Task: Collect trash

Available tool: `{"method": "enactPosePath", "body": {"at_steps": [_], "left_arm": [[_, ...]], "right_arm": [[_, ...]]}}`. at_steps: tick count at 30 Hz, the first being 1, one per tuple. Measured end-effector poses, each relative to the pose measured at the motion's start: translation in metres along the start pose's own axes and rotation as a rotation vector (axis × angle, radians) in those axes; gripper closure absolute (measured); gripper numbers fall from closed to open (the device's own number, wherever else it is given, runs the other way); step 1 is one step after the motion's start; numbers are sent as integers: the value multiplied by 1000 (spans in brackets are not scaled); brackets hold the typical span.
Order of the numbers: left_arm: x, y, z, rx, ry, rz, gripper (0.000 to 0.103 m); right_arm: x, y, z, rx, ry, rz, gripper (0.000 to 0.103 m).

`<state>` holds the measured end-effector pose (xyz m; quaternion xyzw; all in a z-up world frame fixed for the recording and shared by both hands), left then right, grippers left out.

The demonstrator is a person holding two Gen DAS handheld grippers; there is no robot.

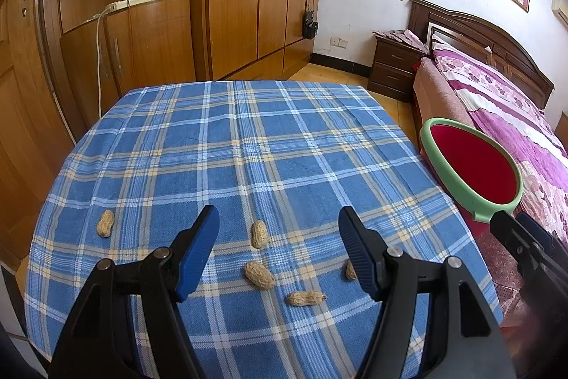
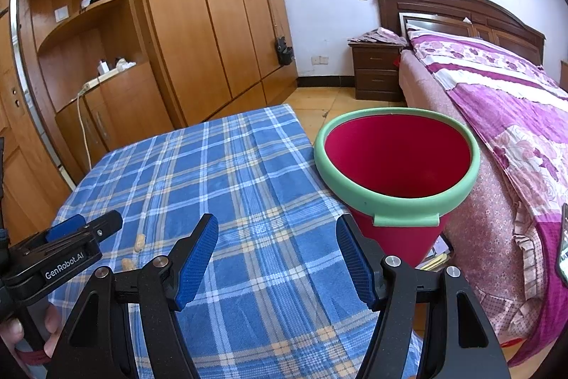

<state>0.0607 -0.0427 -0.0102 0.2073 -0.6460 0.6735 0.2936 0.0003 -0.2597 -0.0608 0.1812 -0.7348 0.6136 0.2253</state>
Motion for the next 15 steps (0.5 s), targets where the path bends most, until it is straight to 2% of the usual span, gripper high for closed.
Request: {"method": "enactPosePath", "body": {"at_steps": [15], "left_arm": [[0,-1,0,-2,-1,1,34]], "right_arm": [[0,-1,2,-7,-1,-1,33]]}}
Point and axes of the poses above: each gripper's, at about its wrist camera, not at the fingertips, and x roughly against the way its jaws point, z to its right, y to its underside, the point moved 5 cm from there along -x, roughly the way its jaws point, and after that the axes turned 1 degree about x, right-handed, at the moved point
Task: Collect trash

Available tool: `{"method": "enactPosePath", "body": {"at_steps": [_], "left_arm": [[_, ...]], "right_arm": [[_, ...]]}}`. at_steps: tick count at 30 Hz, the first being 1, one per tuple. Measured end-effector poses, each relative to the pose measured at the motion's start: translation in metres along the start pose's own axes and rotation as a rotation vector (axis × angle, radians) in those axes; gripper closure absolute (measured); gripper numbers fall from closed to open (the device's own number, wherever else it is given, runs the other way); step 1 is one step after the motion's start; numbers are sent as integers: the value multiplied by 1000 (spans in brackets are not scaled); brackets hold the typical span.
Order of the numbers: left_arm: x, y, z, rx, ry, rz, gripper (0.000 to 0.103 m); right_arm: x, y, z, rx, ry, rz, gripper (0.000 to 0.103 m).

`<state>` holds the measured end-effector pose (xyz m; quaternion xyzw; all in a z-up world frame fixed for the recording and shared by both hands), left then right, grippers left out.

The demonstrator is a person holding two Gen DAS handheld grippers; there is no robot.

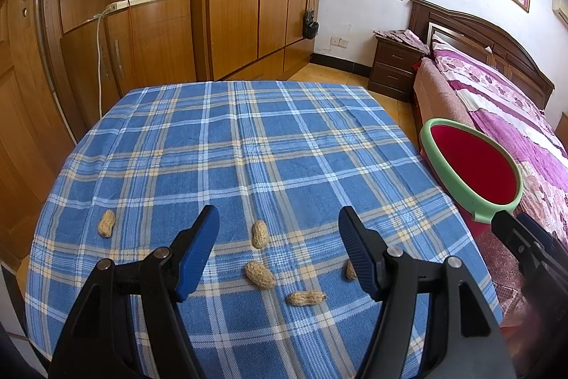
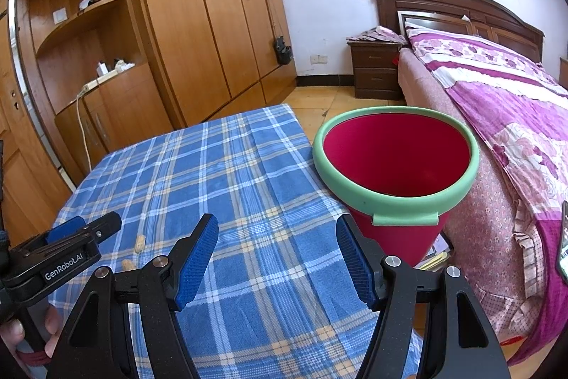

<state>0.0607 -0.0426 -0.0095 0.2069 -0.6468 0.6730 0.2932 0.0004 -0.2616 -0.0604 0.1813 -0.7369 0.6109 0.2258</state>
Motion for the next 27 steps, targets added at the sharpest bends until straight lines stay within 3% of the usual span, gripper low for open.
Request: {"method": "enactPosePath", "body": {"at_steps": [27], "left_arm": [[0,1,0,2,0,-2,34]], "right_arm": [[4,-3,-2,-7,4,8,33]]}}
Point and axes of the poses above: each gripper's, at about its wrist camera, not at the fingertips, and x roughly against the way its jaws point, z to its right, y to its underside, the point moved 5 cm from there along -x, roughly the way its jaws point, and after that the axes turned 1 degree about x, right-handed, at the moved point
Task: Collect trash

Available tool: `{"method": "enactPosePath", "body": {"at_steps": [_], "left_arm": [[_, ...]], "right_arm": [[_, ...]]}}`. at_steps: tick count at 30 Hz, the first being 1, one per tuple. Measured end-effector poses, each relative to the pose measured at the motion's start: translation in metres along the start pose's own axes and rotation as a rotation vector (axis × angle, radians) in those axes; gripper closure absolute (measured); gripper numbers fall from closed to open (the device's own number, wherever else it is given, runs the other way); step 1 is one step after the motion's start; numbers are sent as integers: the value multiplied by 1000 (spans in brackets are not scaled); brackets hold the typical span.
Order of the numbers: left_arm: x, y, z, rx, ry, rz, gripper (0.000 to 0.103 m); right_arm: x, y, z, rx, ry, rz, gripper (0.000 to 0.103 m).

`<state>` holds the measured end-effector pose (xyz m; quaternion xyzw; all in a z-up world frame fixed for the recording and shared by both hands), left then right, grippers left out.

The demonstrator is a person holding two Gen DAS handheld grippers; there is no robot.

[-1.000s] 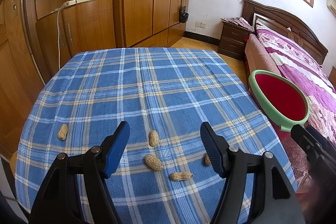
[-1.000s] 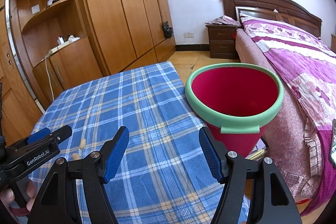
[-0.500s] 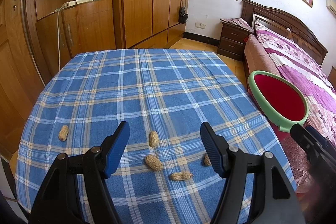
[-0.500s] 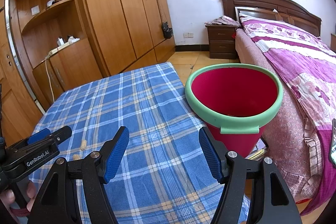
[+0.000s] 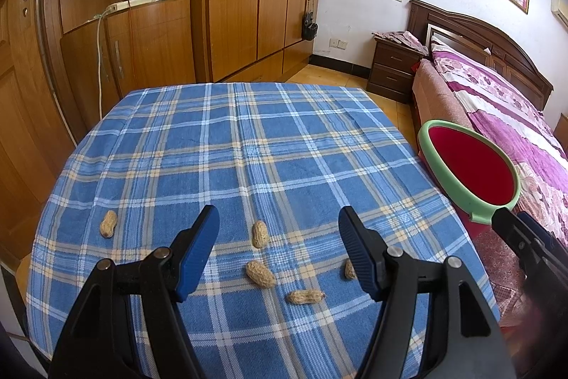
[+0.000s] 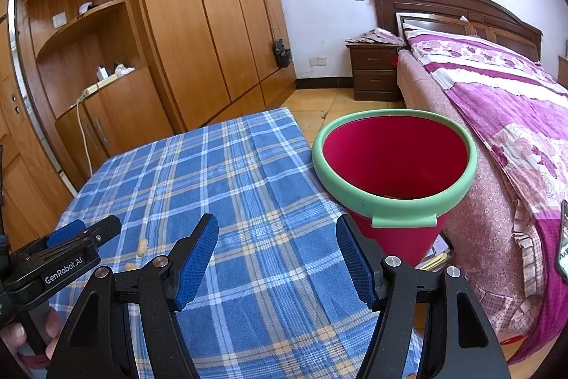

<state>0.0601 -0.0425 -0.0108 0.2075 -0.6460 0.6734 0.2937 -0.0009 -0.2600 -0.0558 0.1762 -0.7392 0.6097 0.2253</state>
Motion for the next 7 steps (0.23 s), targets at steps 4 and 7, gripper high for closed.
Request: {"method": "enactPosePath", "body": {"at_steps": [4,7], "left_arm": [[2,-2,0,1,2,-3,34],[2,-3,-1,3,1,-6,33]], "right_arm": [[0,0,0,0,0,-1,33],[1,0,0,-2,0,-3,33]]}}
Point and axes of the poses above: each gripper's, at about its wrist camera, not at the fingertips, and x roughly against the way its jaws point, z to its right, y to its underside, the point moved 5 cm from there along -x, roughly the way its jaws point, and after that the axes turned 1 degree about x, right-handed, at the moved point
